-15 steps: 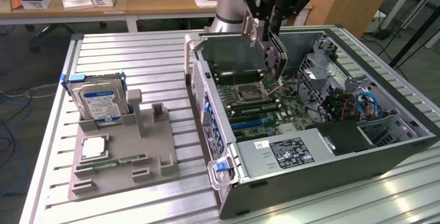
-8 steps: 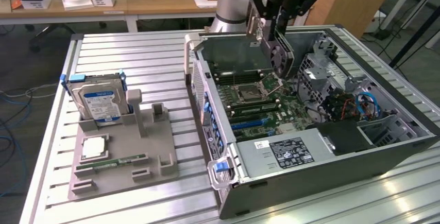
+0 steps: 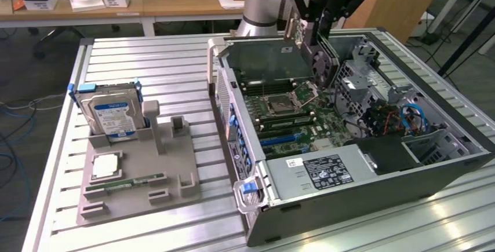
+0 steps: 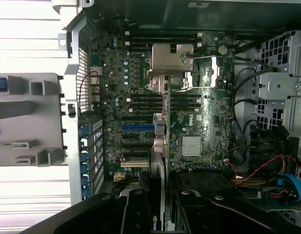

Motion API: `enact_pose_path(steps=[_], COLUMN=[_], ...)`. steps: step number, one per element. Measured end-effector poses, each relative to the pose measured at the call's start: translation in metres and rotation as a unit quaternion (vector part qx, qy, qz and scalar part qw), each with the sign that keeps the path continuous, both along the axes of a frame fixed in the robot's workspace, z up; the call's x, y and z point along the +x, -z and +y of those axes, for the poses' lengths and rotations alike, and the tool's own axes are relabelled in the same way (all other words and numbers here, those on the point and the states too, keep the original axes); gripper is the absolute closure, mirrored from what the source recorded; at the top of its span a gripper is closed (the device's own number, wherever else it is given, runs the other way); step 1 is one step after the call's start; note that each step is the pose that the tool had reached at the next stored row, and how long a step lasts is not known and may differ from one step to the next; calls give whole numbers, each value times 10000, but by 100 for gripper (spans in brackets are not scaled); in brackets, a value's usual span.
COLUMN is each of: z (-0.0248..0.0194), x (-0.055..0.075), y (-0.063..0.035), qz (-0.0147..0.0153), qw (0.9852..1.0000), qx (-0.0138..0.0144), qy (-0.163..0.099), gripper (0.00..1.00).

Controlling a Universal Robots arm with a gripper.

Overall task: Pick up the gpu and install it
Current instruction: 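Pick up the gpu and move the gpu toward the slot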

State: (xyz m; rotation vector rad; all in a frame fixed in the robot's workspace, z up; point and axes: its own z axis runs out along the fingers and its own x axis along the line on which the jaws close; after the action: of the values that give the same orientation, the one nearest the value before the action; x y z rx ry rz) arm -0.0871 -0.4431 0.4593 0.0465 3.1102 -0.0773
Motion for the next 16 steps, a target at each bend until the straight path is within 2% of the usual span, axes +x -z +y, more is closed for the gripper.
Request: enact_pose_path(steps=[8, 16], z=[0, 0], x=[126, 133], y=[0, 0], qz=[0, 0], qw=[10000, 10000], qx=[0, 0], qy=[0, 0], gripper=[74, 74])
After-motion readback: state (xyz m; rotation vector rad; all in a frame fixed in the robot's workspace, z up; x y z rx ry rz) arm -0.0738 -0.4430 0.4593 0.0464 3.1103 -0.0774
